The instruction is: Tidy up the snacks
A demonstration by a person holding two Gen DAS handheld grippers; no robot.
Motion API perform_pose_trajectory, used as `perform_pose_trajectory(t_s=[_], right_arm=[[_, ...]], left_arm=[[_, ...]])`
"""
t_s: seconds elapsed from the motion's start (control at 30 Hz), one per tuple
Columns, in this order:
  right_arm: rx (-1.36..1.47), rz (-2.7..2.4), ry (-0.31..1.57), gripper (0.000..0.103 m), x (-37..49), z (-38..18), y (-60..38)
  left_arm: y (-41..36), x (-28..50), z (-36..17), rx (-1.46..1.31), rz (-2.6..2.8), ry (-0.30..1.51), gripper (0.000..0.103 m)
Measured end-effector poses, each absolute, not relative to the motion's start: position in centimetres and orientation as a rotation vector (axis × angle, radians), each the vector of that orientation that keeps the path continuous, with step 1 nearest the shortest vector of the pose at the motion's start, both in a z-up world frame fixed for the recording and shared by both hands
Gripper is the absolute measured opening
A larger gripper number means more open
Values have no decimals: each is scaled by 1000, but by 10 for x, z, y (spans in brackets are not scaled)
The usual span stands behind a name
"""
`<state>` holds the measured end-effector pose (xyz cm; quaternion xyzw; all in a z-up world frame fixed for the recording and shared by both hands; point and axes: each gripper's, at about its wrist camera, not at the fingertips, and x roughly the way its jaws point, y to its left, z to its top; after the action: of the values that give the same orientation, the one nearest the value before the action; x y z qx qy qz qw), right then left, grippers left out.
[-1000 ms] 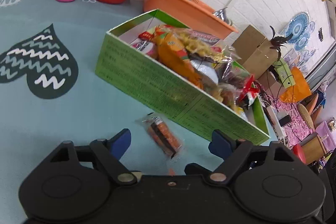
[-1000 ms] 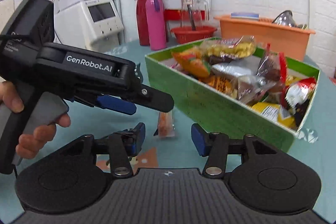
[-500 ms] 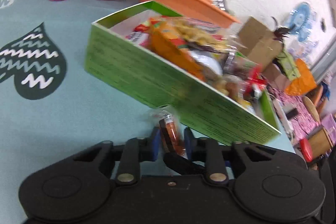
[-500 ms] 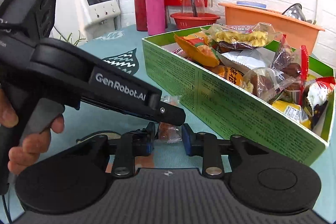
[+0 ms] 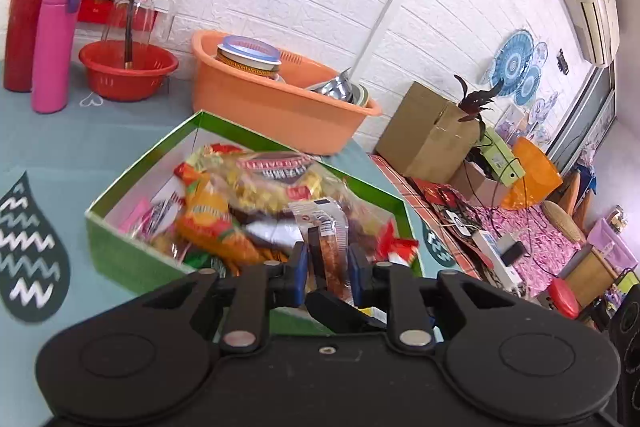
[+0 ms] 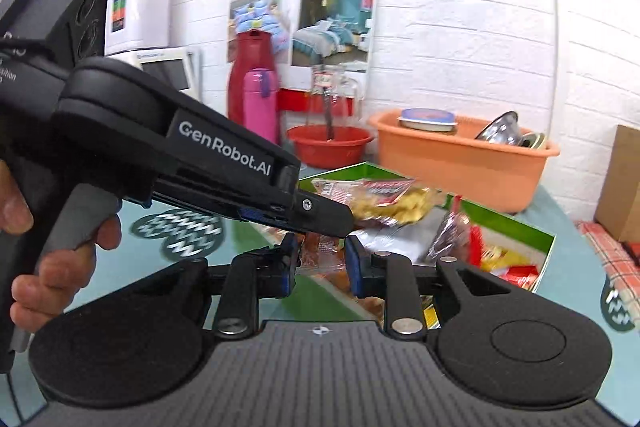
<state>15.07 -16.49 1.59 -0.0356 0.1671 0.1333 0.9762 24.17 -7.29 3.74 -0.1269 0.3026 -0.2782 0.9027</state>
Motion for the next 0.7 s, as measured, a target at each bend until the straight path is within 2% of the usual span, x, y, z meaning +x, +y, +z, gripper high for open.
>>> perform_pose_trajectory(t_s=[0.03, 0.07, 0.1, 0.13, 0.17, 0.37, 0.7], right_arm=[[-64, 257, 337, 46, 156, 13, -167], [-58, 241, 336, 48, 162, 10, -169], [-58, 225, 335, 53, 166, 6, -170], [-61, 213, 337, 75, 168, 4, -172], [-59, 203, 344, 102, 167, 2, -174], [8, 150, 328, 103, 131, 15, -192], [14, 92, 365, 103, 52, 48, -191]], left_arm=[[-76, 245, 35, -245, -567, 606, 67], [-76, 246, 32, -228, -543, 582, 103], [-75, 245, 29, -222, -513, 571, 103], [-71, 241, 27, -235, -463, 559, 103], [-65, 235, 26, -256, -431, 538, 103], [-36, 204, 40, -281, -426, 525, 103], [-37, 107, 68, -169, -344, 467, 103]])
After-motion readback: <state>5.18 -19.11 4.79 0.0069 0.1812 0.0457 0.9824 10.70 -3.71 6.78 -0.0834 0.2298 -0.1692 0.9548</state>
